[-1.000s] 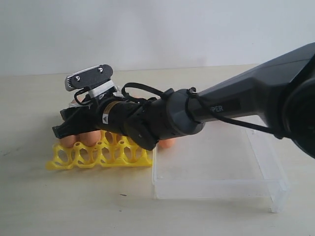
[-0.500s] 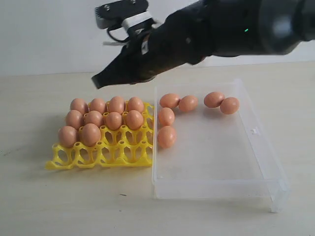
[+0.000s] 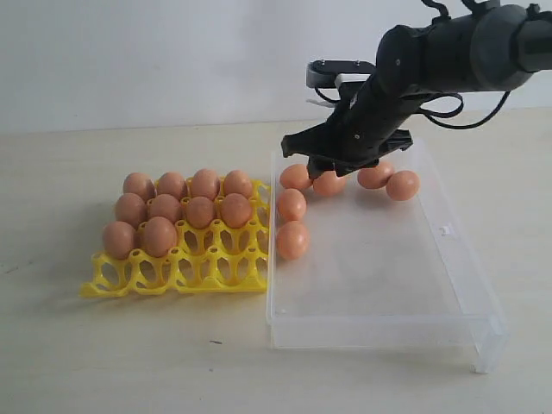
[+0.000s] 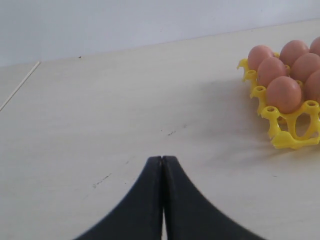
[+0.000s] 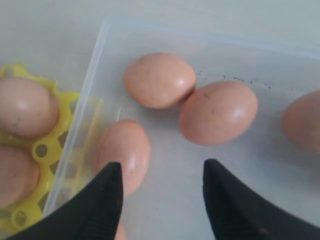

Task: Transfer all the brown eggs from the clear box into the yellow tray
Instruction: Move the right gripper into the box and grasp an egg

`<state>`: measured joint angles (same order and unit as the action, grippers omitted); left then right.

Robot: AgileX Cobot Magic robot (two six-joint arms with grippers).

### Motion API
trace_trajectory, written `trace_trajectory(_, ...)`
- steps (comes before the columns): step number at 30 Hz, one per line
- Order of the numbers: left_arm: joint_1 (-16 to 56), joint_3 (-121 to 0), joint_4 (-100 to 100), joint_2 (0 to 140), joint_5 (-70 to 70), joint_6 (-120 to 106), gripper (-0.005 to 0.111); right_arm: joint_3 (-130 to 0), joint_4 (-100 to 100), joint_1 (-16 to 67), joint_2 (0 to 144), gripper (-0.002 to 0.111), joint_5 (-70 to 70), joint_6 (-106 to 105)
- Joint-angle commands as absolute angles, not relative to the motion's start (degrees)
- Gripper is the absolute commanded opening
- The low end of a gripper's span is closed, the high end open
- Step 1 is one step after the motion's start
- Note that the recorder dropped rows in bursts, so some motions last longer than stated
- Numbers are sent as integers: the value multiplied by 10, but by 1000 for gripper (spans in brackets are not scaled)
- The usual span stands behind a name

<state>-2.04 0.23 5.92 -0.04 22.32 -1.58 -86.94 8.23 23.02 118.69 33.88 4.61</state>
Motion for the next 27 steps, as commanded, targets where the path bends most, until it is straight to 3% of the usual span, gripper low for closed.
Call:
trace_trajectory(1,-17,0,58,0,218,-13,0,-944,87,228,1241,58,373,64)
trace_trajectory(7,-17,0,58,0,218,-13,0,-989,95,230,1288,58,432,73)
trace_trajectory(27,-17,0,58,0,218,-13,0,-992,177,233,1308,58,392,44)
